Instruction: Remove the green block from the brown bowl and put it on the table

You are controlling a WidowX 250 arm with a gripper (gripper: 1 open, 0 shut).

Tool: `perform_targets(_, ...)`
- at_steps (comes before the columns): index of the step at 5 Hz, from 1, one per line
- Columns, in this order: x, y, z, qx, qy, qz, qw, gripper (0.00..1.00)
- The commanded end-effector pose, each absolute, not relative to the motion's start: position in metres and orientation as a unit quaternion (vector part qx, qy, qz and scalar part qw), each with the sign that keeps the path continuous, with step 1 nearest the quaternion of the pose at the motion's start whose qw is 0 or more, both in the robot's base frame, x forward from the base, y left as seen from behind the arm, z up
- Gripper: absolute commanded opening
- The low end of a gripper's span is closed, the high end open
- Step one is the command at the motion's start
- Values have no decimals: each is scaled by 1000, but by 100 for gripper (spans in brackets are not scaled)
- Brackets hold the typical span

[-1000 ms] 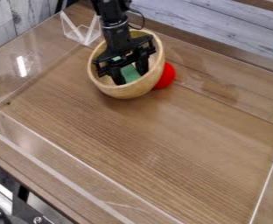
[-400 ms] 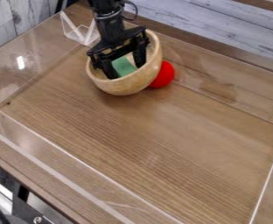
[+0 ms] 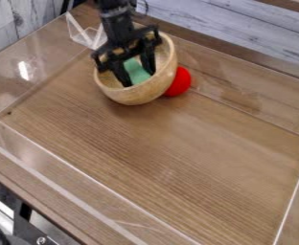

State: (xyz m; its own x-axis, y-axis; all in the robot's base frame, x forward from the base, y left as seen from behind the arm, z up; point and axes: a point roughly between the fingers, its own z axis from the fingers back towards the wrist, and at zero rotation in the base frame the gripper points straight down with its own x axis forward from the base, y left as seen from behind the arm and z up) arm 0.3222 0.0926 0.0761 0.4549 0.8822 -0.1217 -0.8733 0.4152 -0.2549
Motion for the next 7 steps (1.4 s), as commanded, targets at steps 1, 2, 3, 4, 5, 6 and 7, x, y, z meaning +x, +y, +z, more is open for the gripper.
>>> perform_targets(1, 329, 88, 118, -172, -42, 488, 855, 0)
perform_targets(2, 331, 85, 132, -185, -42, 470, 862, 0)
perform_targets(3, 326, 66, 152, -196, -35, 402, 894, 0)
perform_targets(4, 319, 38, 162, -198, -27, 322, 925, 0)
perform_targets(5, 321, 7, 159, -193, -25, 253, 948, 0)
perform_targets(6, 324, -31, 148, -179, -29, 199, 963, 0)
perform_targets(7, 327, -57, 138, -168, -33, 141, 975, 0)
